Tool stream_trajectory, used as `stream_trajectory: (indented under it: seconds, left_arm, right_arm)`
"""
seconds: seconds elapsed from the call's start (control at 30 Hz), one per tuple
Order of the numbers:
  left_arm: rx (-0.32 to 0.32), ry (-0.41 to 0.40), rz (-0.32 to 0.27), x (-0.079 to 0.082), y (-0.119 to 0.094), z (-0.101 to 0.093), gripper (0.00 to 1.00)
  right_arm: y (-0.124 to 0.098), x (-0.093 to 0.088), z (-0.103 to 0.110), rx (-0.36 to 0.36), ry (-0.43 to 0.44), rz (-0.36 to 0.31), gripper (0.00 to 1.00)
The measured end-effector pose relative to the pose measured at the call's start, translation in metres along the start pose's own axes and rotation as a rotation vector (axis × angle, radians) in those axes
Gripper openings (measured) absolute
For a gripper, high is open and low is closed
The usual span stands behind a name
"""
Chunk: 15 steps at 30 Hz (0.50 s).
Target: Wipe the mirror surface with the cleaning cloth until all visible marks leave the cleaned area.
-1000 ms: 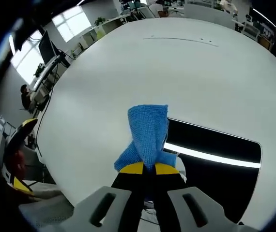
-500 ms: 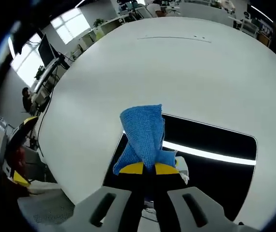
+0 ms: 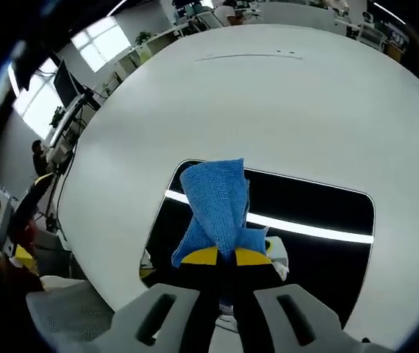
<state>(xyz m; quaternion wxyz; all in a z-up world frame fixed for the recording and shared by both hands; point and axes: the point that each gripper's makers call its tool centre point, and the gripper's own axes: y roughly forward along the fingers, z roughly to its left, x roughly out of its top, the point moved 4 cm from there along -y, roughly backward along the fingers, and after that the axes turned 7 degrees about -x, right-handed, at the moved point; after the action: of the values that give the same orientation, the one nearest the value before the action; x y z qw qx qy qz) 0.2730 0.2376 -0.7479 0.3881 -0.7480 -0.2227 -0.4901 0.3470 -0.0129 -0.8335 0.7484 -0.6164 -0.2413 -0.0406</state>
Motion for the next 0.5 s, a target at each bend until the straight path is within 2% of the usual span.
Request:
stream_trajectory:
  seconds: [0.13,0.2,0.3,0.5]
  left_arm:
    - [0.002,-0.011,-0.009,0.003,0.0,0.0,0.99]
    - [0.02,-0.059,-0.037,0.004,0.0,0.003,0.99]
    - [0.035,-0.046,-0.026,0.0,0.0,0.005,0.99]
    - [-0.002,-0.012,-0.01,-0.003,0.006,-0.004,0.99]
  right_arm:
    - [-0.002,-0.003,-0.008,-0.001,0.006,0.0,0.0]
    - [-0.004,-0.005,-0.011,-0.002,0.009,-0.002,0.0]
    - [-0.006,-0.008,-0.016,-0.01,0.015,-0.004,0.0]
    - [-0.01,-0.012,-0.029,-0.022,0.028,0.007,0.0]
